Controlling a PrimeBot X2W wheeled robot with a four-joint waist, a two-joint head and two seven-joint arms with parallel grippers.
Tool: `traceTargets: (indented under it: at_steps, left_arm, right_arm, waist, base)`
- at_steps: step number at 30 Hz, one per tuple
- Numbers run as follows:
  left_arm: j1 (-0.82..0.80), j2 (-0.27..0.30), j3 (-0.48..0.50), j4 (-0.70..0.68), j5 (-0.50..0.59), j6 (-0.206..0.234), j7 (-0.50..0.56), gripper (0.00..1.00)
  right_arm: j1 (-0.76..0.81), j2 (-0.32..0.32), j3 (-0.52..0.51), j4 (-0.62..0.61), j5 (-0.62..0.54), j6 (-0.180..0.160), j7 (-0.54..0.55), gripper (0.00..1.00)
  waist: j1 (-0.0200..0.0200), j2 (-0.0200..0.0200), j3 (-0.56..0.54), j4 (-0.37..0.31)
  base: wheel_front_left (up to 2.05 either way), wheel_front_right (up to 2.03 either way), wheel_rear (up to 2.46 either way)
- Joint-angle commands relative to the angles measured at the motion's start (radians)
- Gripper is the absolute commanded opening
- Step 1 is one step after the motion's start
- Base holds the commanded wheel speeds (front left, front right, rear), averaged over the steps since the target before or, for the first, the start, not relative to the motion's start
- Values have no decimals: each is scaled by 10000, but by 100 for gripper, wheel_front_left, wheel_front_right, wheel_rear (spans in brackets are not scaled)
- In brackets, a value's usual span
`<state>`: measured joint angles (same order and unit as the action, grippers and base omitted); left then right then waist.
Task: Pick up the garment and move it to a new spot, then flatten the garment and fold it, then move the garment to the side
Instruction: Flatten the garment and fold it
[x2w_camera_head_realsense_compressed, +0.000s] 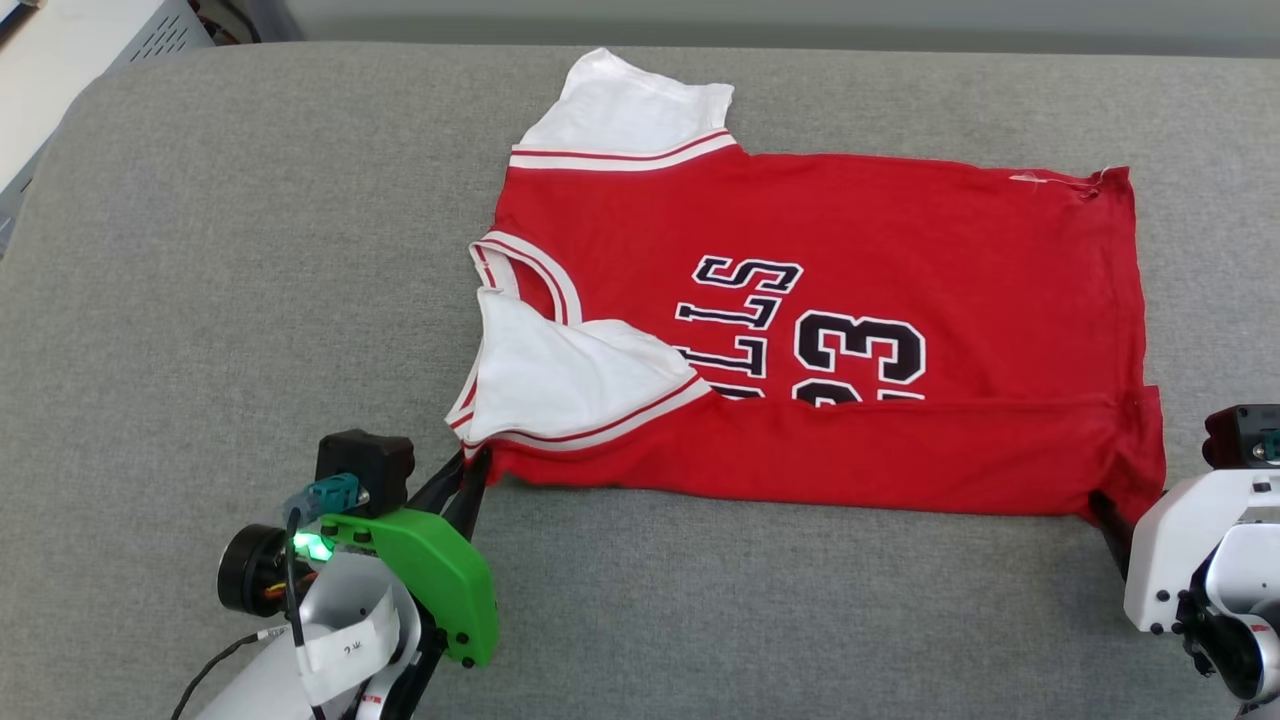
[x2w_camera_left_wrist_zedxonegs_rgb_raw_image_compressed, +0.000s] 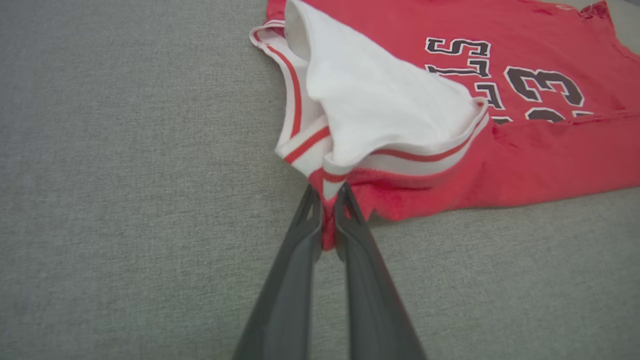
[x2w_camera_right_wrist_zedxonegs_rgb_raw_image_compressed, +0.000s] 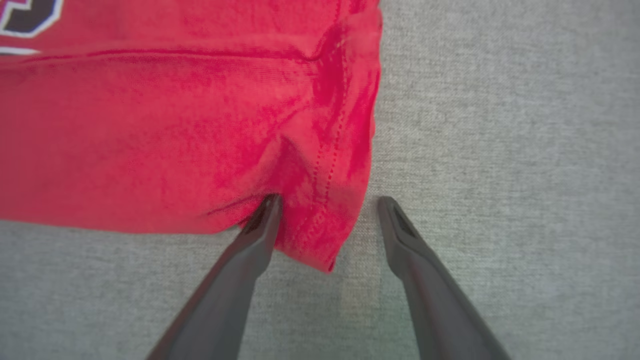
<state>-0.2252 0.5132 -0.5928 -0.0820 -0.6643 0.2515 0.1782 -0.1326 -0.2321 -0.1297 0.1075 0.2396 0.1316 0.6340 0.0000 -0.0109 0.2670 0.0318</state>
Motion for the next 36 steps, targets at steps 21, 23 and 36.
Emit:
traceTargets:
  at_steps: [21, 23, 36]
  left_arm:
    - [699, 204, -492, 879, -136, -160, 135, 0]
    - [915, 216, -565, 928, -192, -166, 139, 0]
    - [2477, 309, -926, 1029, -865, -234, 266, 0]
  right_arm:
    - [462, -647, -256, 278, 136, -9, 404, 0]
    - [704, -777, -314, 52, 223, -9, 577, 0]
    - [2785, -748, -940, -1474, 748, -9, 2126, 0]
  waist:
    - [0, 109, -1216, -48]
    - [0, 109, -1433, -55]
    - [0, 109, -2088, -157]
  base:
    - [0, 0, 0]
    - [0, 0, 0]
    - [0, 0, 0]
